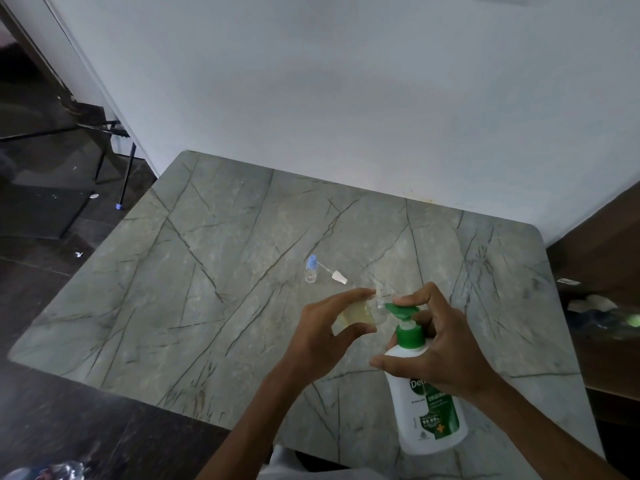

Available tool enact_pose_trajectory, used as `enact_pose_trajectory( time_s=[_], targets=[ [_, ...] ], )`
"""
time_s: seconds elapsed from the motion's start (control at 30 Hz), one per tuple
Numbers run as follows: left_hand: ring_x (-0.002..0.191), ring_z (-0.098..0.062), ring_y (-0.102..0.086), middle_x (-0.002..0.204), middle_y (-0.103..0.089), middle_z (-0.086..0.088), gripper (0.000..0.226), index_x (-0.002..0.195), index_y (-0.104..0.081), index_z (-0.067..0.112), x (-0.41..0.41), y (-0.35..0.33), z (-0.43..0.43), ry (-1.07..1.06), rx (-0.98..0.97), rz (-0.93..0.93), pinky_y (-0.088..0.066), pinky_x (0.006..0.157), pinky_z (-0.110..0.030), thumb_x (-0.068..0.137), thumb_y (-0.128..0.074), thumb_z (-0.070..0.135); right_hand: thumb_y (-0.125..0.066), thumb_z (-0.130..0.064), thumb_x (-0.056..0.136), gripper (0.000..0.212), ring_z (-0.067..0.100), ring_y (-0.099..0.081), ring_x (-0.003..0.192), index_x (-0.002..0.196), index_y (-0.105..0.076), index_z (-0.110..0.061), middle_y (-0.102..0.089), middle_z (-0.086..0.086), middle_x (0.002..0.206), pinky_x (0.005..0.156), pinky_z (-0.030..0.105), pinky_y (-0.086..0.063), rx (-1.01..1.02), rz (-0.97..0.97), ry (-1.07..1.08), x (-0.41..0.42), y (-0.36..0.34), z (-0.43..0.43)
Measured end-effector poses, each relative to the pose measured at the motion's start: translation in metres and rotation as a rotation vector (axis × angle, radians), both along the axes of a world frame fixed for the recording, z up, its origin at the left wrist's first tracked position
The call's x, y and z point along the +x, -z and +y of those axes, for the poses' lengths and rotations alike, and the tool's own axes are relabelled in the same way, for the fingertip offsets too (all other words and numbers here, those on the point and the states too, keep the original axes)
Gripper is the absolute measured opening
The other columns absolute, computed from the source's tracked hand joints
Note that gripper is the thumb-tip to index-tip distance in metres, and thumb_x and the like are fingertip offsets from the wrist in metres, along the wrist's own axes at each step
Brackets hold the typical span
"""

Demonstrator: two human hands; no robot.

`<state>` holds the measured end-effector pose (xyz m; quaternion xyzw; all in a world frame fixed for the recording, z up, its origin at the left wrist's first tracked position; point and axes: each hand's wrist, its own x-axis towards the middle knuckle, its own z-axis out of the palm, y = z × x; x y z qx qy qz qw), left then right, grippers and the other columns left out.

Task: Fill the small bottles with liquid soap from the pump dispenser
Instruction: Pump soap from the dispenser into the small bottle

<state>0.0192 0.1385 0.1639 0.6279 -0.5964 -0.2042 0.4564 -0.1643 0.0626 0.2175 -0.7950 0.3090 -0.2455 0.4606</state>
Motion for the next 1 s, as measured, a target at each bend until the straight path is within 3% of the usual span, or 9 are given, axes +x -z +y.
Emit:
enact_pose_trajectory(
  time_s=[0.2,0.5,0.73,0.87,1.0],
  targets=[
    [0.103,0.021,-0.052,0.118,-0.060,0.020,0.048,0.127,-0.060,0.021,-0.0027,-0.0005,0.0030,0.001,0.004,-0.004,-0.039,0.083,0.000,0.081,-0.074,0.030,-0.092,-0.039,0.053,0.066,0.011,-0.071,0.063,0.100,-0.049,-0.020,-0.073,-0.004,0.083,0.057,0.025,-0.058,0.024,-0.020,0.004,0.0004,-0.0006,-0.0006],
    [0.102,0.006,-0.058,0.117,-0.061,0.017,0.049,0.128,-0.059,0.023,0.0011,0.0002,0.0028,0.016,0.023,-0.007,-0.040,0.081,0.000,0.082,-0.073,0.031,-0.092,-0.029,0.056,0.077,0.021,-0.071,0.067,0.114,-0.042,-0.034,-0.072,0.001,0.082,0.059,0.025,-0.057,0.085,0.001,-0.049,-0.0017,0.0017,0.0018],
    [0.102,0.000,-0.061,0.118,-0.067,0.009,0.049,0.127,-0.060,0.022,0.0004,0.0009,0.0019,0.018,0.022,0.000,-0.042,0.082,-0.002,0.081,-0.074,0.029,-0.092,-0.035,0.054,0.073,0.011,-0.071,0.066,0.110,-0.045,-0.038,-0.073,-0.004,0.082,0.063,0.016,-0.054,0.052,0.011,-0.033,-0.0013,0.0016,0.0019],
    [0.103,0.000,-0.062,0.119,-0.067,0.009,0.049,0.127,-0.060,0.022,0.0004,0.0017,0.0016,0.022,0.027,0.001,-0.043,0.084,-0.005,0.081,-0.075,0.029,-0.091,-0.041,0.051,0.073,0.012,-0.071,0.066,0.109,-0.046,-0.033,-0.072,-0.009,0.087,0.059,0.021,-0.057,0.051,0.019,-0.011,-0.0020,0.0016,0.0015],
    [0.105,0.003,-0.061,0.120,-0.064,0.018,0.050,0.128,-0.059,0.027,-0.0012,0.0026,0.0025,0.010,0.021,0.005,-0.047,0.087,-0.012,0.081,-0.076,0.029,-0.093,-0.035,0.051,0.071,0.011,-0.072,0.064,0.104,-0.048,-0.020,-0.073,-0.007,0.087,0.057,0.024,-0.058,0.054,0.005,-0.008,-0.0006,0.0005,-0.0006]
  ],
)
